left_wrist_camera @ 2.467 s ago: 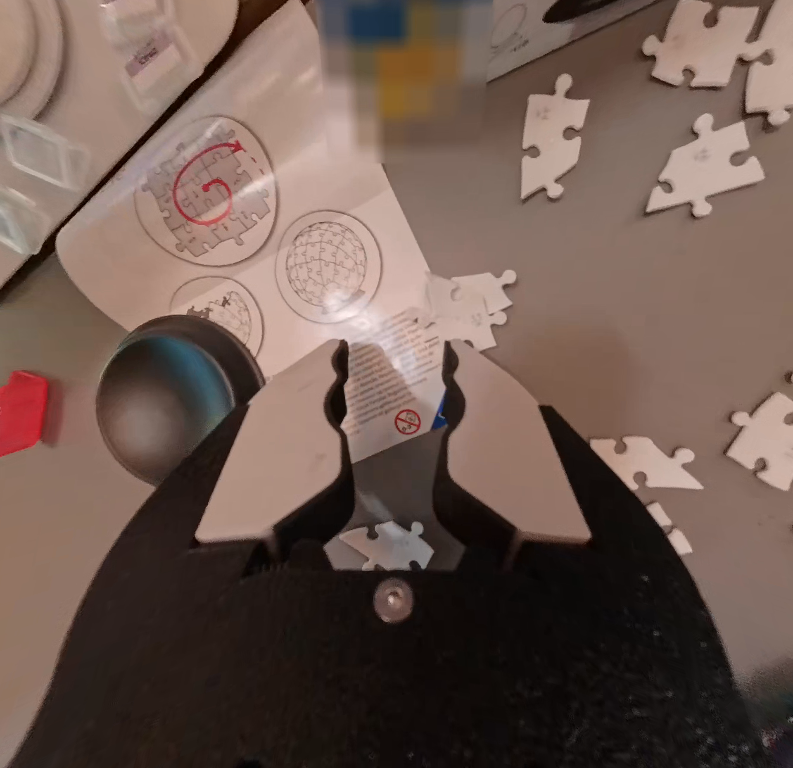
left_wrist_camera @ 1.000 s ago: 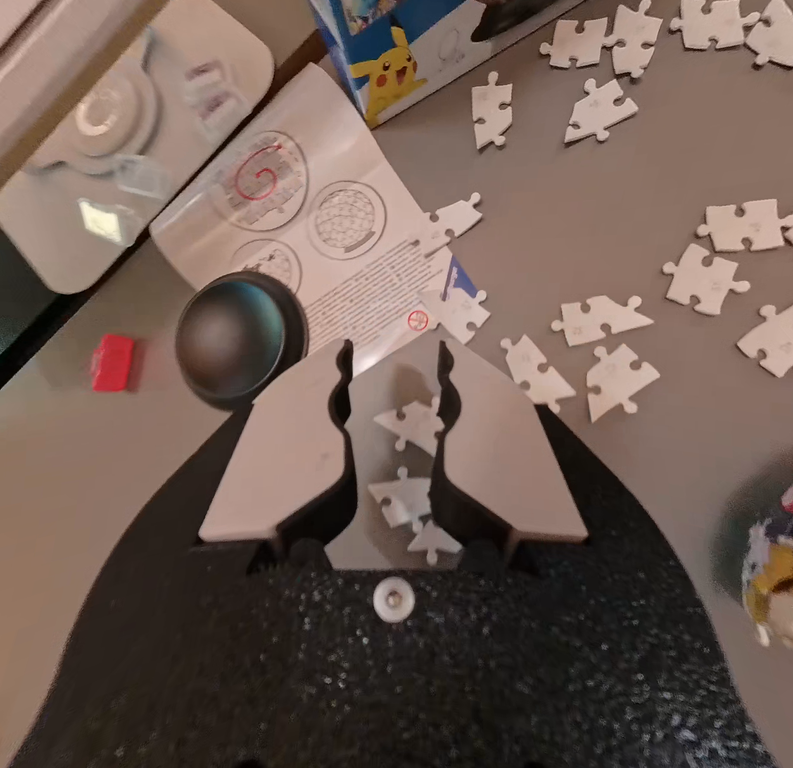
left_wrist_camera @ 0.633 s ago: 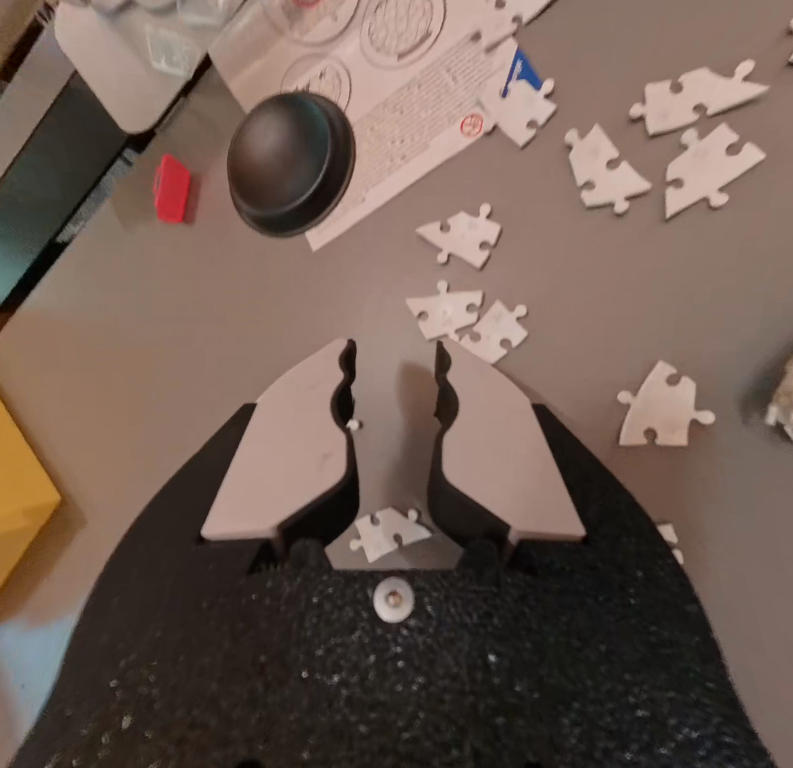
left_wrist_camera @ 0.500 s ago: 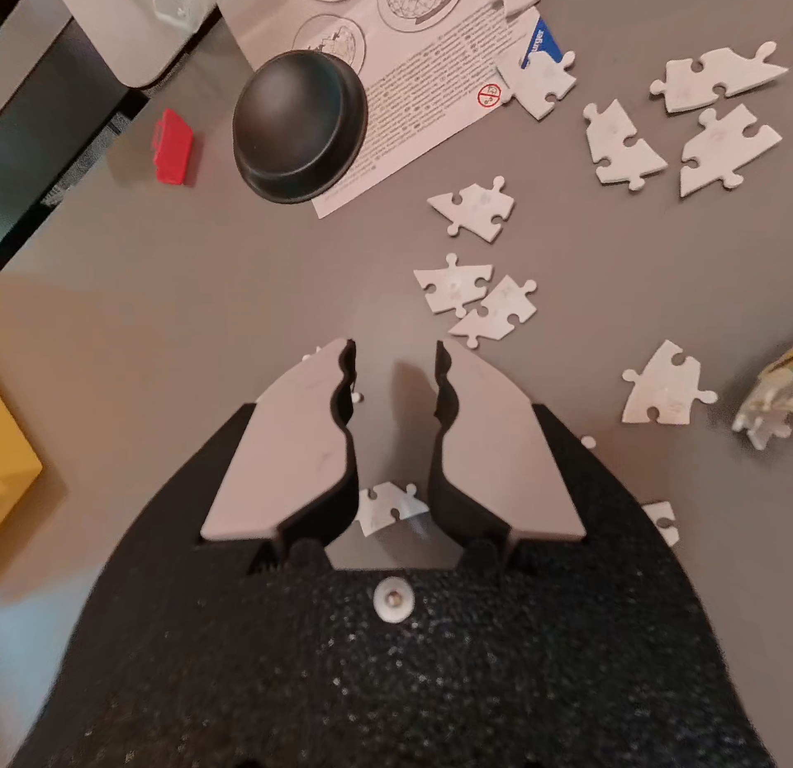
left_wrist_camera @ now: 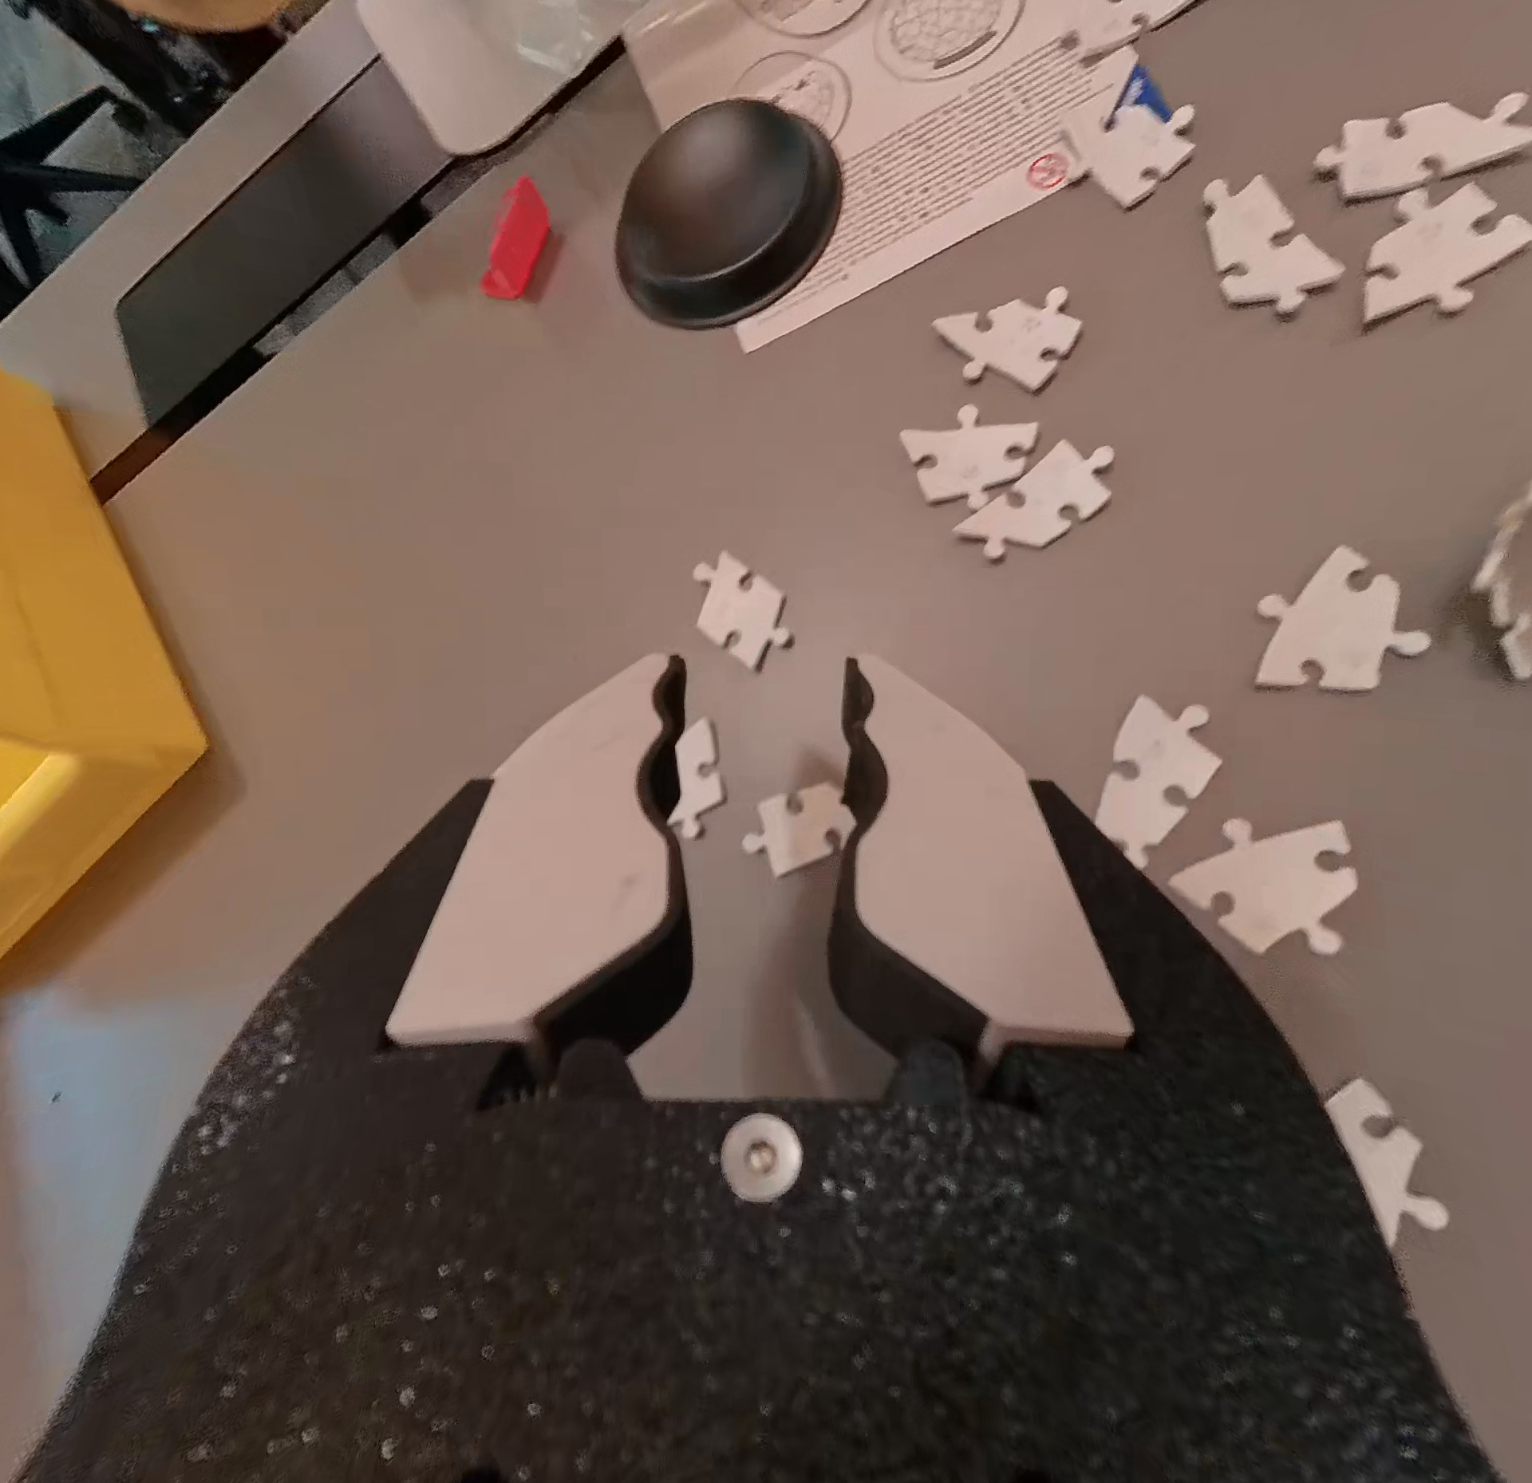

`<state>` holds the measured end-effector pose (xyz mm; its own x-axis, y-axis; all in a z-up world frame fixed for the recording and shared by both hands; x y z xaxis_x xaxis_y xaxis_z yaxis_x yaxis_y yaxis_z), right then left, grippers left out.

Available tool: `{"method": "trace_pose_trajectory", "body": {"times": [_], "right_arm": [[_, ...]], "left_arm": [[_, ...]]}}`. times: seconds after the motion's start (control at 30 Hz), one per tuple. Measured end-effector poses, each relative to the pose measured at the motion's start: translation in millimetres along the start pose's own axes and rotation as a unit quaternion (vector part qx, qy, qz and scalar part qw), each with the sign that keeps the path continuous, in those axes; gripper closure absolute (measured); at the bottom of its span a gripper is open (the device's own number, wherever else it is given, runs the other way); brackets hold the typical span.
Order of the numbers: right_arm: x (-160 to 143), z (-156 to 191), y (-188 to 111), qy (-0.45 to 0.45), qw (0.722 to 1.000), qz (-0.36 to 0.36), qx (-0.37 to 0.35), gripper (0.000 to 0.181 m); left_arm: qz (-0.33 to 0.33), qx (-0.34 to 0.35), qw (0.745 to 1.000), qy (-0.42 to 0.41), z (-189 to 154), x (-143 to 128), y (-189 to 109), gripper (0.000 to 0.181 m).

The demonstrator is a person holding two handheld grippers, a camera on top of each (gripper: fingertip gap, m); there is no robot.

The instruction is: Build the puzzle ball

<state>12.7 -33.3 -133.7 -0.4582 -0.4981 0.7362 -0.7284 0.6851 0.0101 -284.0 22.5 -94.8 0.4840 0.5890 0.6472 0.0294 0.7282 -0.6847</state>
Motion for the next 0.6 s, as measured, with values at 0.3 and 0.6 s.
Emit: {"method": "trace_pose_trajectory", "body": {"times": [0.3, 0.6], "right_arm": [[-11, -10, 0, 0.001, 0.999, 0.027, -0.024, 0.179], [-11, -13, 2, 0.001, 0.999, 0.027, -0.036, 0.179]], "left_arm": [[0.009, 0.029, 0.994, -0.103, 41, -60, -24, 0.147], [-0.005, 0.053, 0.990, -0.132, 66, -89, -40, 0.148]]}}
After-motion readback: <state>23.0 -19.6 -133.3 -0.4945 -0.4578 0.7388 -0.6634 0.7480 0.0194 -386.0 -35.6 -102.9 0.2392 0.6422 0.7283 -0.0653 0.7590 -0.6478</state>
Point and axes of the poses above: each gripper's, where its closed fingertips meet, y out along the fingers, x out of its top, z = x × y across the jaws, the point moved 10 cm from there along -y, back along the fingers, and after that the axes turned 4 degrees about x, right-handed, at the moved point
